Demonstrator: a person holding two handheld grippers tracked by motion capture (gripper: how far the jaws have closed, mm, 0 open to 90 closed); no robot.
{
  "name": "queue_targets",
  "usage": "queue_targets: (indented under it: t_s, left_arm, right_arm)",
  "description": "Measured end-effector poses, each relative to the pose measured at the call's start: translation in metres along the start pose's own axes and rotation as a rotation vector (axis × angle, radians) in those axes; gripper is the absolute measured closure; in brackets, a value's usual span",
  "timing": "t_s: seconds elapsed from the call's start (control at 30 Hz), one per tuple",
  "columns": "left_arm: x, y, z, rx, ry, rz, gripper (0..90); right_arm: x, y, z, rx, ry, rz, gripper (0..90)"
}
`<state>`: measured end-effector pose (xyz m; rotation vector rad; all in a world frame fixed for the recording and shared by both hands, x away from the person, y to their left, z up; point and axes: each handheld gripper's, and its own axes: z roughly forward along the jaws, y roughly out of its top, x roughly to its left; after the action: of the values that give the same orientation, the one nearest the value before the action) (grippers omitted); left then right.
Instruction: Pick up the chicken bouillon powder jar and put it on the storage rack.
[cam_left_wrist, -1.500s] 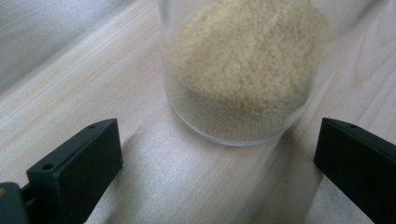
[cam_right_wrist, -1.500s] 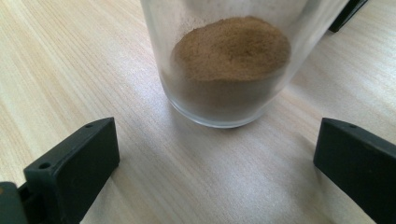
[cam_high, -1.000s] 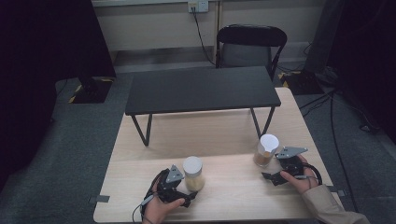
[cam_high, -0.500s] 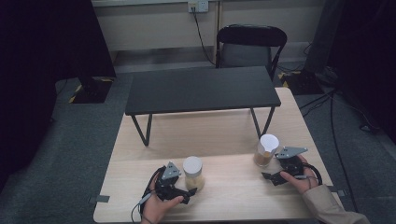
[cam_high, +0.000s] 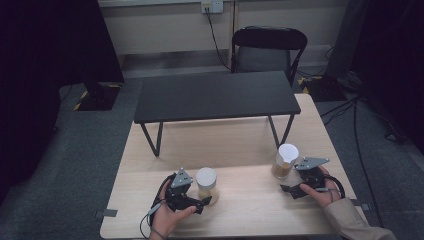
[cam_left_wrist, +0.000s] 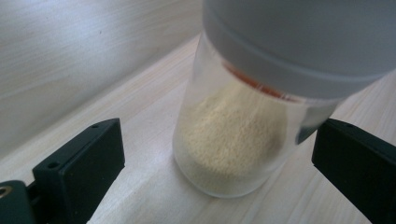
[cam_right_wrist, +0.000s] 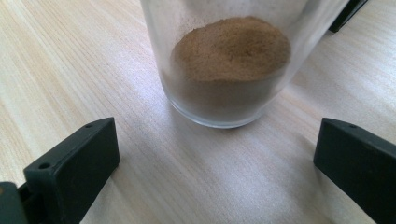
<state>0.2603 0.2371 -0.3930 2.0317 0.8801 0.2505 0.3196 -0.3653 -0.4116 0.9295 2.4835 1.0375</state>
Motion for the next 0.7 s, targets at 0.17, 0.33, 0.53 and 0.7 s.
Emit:
queue_targets:
  t_s: [0.17, 0.33, 0.53, 0.7]
  left_arm:
    - [0.001, 0.005, -0.001, -0.019, -0.004, -0.003, 2.4]
    - [0.002, 0.007, -0.001, -0.028, -0.013, -0.004, 2.9]
    - [0.004, 0.010, 0.002, -0.030, -0.041, -0.004, 8.3]
    - [0.007, 0.012, 0.003, -0.039, -0.059, -0.008, 12.1]
  right_arm:
    - [0.000, 0.000, 0.000, 0.000, 0.000, 0.000, 0.0]
    - [0.000, 0.000, 0.000, 0.000, 0.000, 0.000, 0.0]
    - [0.000, 0.000, 0.000, 0.000, 0.000, 0.000, 0.0]
    - [0.000, 0.000, 0.000, 0.000, 0.000, 0.000, 0.0]
